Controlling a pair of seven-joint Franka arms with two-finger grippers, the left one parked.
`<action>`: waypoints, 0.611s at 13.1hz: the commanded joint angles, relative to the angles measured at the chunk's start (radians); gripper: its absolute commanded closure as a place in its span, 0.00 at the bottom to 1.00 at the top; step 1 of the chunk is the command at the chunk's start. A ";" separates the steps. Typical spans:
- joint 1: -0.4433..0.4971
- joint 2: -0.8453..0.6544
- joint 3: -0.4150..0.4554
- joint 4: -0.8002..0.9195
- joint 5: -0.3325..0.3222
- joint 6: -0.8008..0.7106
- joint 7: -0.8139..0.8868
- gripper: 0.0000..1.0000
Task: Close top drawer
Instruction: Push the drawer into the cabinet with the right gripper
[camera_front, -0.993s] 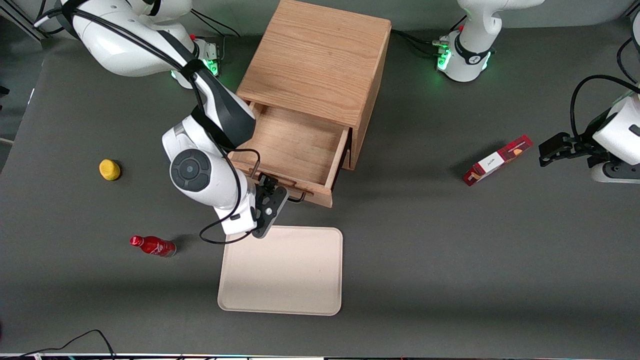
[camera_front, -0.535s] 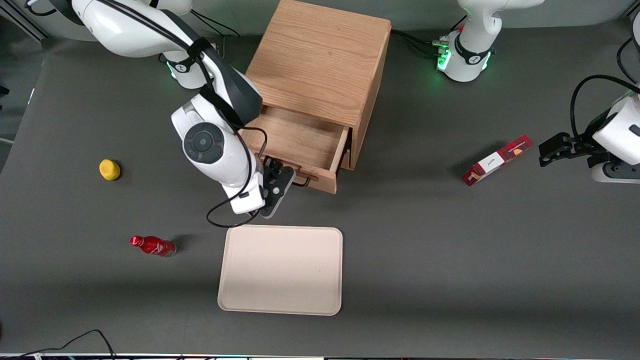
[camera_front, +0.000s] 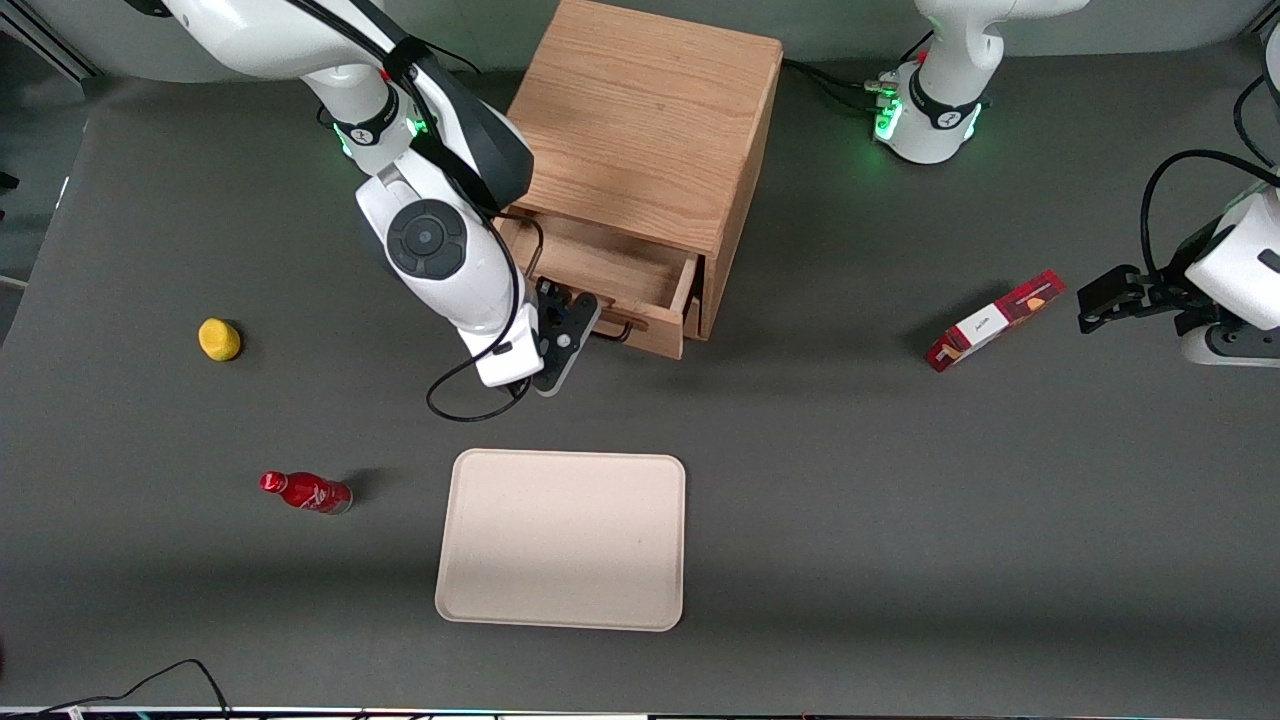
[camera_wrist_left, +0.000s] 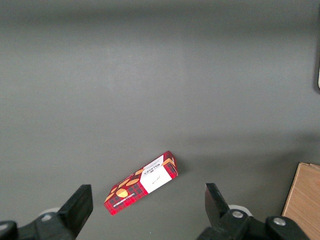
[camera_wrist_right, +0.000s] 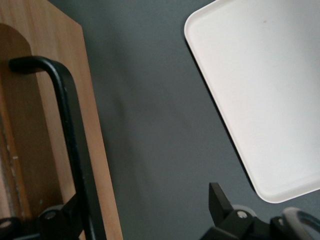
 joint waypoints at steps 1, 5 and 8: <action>-0.002 -0.073 0.014 -0.092 0.043 0.016 0.010 0.00; -0.002 -0.102 0.034 -0.126 0.067 0.017 0.010 0.00; -0.002 -0.115 0.057 -0.140 0.083 0.019 0.041 0.00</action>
